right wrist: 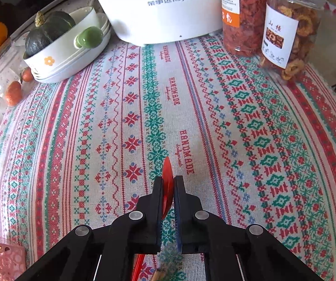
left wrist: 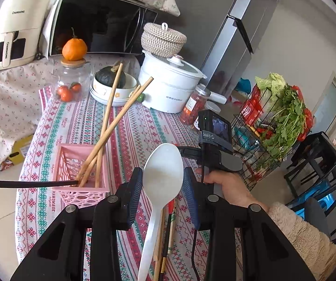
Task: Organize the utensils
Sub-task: 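Lift the white spoon into the pink basket with the left gripper while the right gripper lifts the red spoon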
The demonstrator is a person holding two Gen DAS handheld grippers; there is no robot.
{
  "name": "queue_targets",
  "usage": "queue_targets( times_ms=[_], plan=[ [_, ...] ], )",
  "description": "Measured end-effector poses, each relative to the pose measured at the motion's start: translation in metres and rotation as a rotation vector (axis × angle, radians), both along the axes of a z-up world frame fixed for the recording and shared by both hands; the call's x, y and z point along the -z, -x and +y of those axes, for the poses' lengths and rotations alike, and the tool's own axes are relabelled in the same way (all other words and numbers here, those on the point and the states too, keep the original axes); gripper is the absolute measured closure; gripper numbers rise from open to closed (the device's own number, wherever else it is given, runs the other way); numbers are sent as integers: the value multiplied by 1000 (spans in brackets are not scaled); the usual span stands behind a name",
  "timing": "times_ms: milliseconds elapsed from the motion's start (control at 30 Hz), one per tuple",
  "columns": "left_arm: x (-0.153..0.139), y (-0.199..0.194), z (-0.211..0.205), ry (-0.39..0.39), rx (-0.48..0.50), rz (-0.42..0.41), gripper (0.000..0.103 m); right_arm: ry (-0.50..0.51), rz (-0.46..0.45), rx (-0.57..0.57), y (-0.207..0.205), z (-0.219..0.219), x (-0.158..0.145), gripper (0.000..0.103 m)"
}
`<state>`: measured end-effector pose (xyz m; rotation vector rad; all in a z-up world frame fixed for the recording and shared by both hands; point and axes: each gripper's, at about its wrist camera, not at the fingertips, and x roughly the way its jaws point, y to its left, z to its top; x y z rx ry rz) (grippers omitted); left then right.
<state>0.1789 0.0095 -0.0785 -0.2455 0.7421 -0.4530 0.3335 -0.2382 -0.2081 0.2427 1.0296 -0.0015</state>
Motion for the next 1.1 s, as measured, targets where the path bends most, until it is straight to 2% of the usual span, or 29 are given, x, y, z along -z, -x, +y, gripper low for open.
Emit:
queue_targets(
  times_ms=[167,300,500,700,933,1100],
  plan=[
    [-16,6,15,64,-45,-84,66,-17,-76,3,22,-7,-32,99],
    [-29,13,27,106,-109,-196,65,-23,-145,-6,44,-7,-61,99],
    [-34,8,34,68,-256,-360,65,-21,-274,-34,78,0,-106,99],
    [-29,-4,31,34,-425,-489,65,-31,-356,-79,94,4,-130,99],
    [-11,-25,28,18,-553,-500,65,-37,-373,-113,96,4,-131,99],
    [0,-31,26,-12,-589,-506,65,-44,-388,-125,95,3,-131,99]
  ],
)
